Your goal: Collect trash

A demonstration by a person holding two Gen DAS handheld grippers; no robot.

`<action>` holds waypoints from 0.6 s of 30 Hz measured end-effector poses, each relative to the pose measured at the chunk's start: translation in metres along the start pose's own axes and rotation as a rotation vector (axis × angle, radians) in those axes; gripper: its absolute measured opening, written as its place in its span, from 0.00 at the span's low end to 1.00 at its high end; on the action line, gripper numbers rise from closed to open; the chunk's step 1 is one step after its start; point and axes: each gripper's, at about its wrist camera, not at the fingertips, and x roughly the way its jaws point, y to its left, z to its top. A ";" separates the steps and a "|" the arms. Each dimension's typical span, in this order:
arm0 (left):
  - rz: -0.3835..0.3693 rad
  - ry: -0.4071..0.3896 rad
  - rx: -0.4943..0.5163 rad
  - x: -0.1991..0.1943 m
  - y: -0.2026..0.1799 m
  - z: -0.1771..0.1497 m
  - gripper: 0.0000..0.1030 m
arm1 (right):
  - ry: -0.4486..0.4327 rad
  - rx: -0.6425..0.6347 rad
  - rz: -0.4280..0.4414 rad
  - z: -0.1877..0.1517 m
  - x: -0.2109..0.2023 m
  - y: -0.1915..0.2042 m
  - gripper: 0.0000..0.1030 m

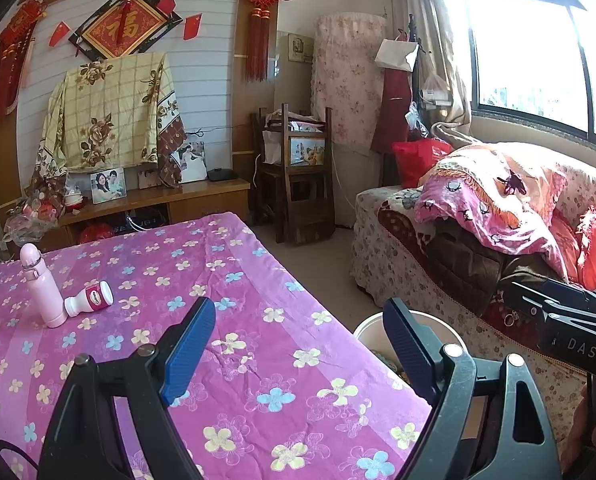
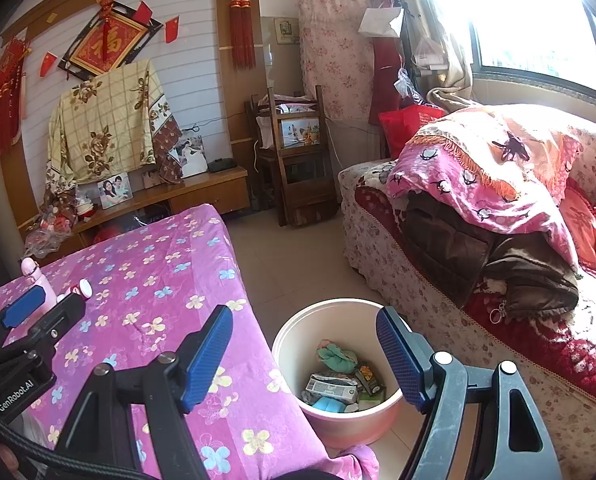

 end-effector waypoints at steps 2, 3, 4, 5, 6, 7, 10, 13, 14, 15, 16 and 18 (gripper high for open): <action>-0.001 0.000 0.000 0.000 0.000 0.000 0.84 | 0.001 0.001 0.002 0.000 0.000 0.000 0.75; -0.001 -0.001 0.000 0.000 0.000 0.000 0.84 | 0.000 0.000 0.002 0.000 0.000 0.000 0.75; -0.003 -0.001 -0.002 0.000 0.000 0.000 0.84 | 0.000 0.000 0.000 0.000 0.000 0.000 0.75; -0.004 0.001 -0.001 0.000 0.000 0.000 0.84 | 0.000 -0.001 0.000 0.000 0.000 0.000 0.75; -0.005 0.003 -0.002 0.001 0.000 0.000 0.84 | 0.001 -0.003 0.000 0.000 0.000 0.000 0.75; -0.005 0.004 -0.002 0.001 -0.001 0.000 0.84 | 0.002 -0.003 -0.001 0.000 0.001 0.001 0.75; -0.006 0.007 -0.004 0.002 -0.001 0.000 0.84 | 0.007 -0.002 0.000 -0.001 0.003 0.001 0.75; -0.005 0.010 -0.007 0.002 0.000 0.000 0.84 | 0.006 -0.003 0.000 -0.001 0.003 0.001 0.75; -0.004 0.010 -0.007 0.002 0.000 0.000 0.84 | 0.006 -0.003 0.000 -0.001 0.003 0.001 0.75; -0.003 0.011 -0.007 0.003 0.000 -0.001 0.84 | 0.006 -0.004 -0.001 -0.001 0.003 0.001 0.75; -0.003 0.012 -0.008 0.003 0.000 -0.001 0.84 | 0.007 -0.003 -0.002 -0.001 0.003 0.001 0.75; -0.003 0.014 -0.009 0.004 0.000 -0.002 0.84 | 0.007 -0.002 0.000 -0.001 0.003 0.001 0.75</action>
